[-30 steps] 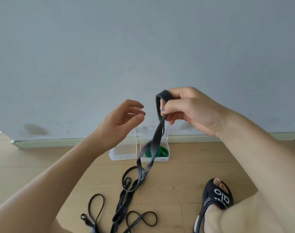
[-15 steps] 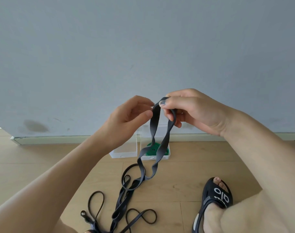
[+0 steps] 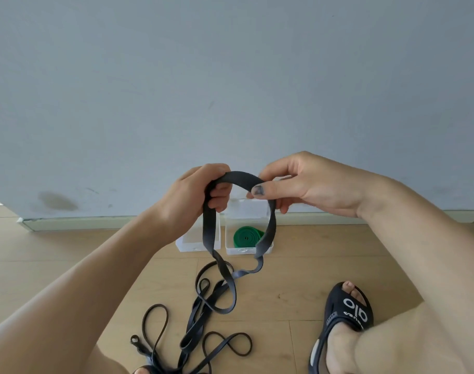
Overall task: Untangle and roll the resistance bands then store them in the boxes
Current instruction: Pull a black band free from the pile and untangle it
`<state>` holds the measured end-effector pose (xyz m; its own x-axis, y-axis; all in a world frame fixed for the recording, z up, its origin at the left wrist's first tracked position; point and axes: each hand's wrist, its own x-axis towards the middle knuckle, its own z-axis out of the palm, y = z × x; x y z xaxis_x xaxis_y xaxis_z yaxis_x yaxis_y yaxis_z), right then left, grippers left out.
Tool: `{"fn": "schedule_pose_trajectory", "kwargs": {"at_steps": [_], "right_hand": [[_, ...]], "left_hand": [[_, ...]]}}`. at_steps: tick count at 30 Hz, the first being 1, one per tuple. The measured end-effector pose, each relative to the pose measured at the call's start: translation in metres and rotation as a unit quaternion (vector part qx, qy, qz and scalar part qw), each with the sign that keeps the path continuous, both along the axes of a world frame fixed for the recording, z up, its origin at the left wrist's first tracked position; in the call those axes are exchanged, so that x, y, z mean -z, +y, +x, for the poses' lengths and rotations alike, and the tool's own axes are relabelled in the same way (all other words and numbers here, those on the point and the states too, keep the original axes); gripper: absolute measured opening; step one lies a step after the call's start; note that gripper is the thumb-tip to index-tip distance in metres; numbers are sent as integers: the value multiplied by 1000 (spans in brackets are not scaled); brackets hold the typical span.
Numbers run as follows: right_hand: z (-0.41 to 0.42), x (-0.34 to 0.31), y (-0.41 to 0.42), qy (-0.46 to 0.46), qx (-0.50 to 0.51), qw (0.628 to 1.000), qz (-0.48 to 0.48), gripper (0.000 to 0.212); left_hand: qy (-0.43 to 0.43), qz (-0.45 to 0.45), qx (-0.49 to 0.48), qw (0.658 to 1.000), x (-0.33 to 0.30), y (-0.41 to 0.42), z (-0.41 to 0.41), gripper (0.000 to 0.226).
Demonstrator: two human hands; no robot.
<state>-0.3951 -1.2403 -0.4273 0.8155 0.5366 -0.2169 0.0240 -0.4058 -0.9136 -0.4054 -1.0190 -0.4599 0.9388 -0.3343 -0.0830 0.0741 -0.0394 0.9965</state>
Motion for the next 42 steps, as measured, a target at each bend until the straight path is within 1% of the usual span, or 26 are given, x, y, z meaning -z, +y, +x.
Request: {"fn": "schedule_pose_trajectory", "kwargs": {"at_steps": [3,4,7,8,9,11,14,16,19,23,26,29,31,35,37,38,42], "right_hand": [[-3,-1,-1,65,-33,995,66,30],[-3,-2,-2,76,-32,992,92,31],[-3,-3,0,105,-8,982,160,29],[-3,-2,2,115,5,978,174,29],[-3,-1,4,126,16,975,184,30],[-3,0,7,146,45,968,197,33],[-2,0,12,164,102,958,210,33],[-3,0,16,175,126,948,233,29],[-3,-1,18,180,146,938,260,28],[-5,-6,20,204,177,913,306,31],[-6,-9,23,231,191,891,342,33],[-6,-9,26,263,196,866,378,34],[-7,-8,28,264,198,864,381,34],[-5,-10,29,254,213,860,388,37],[-4,-10,30,245,222,859,390,39],[-4,-10,30,240,225,860,389,41],[-7,-9,37,233,235,856,398,45]], "left_hand": [[-32,54,2,998,1,3,1,39],[-40,74,20,996,3,5,1,41],[-27,89,92,991,9,8,-1,66],[-33,95,119,988,10,8,-3,67],[-46,107,140,983,9,6,-7,59],[-52,132,149,979,6,0,-12,40],[-59,171,126,975,11,-6,-12,33],[-88,204,106,969,11,-7,-12,27],[-131,226,79,962,9,-5,-10,15],[-175,243,53,953,8,-4,-9,22],[-180,271,59,944,6,-3,-10,28],[-163,291,72,940,8,-5,-11,30],[-158,285,77,942,10,-5,-12,32],[-142,256,96,951,6,-1,-12,21],[-139,236,112,955,6,-1,-13,26],[-146,238,116,953,6,-1,-13,29],[-202,298,105,927,10,-6,-16,38]]}}
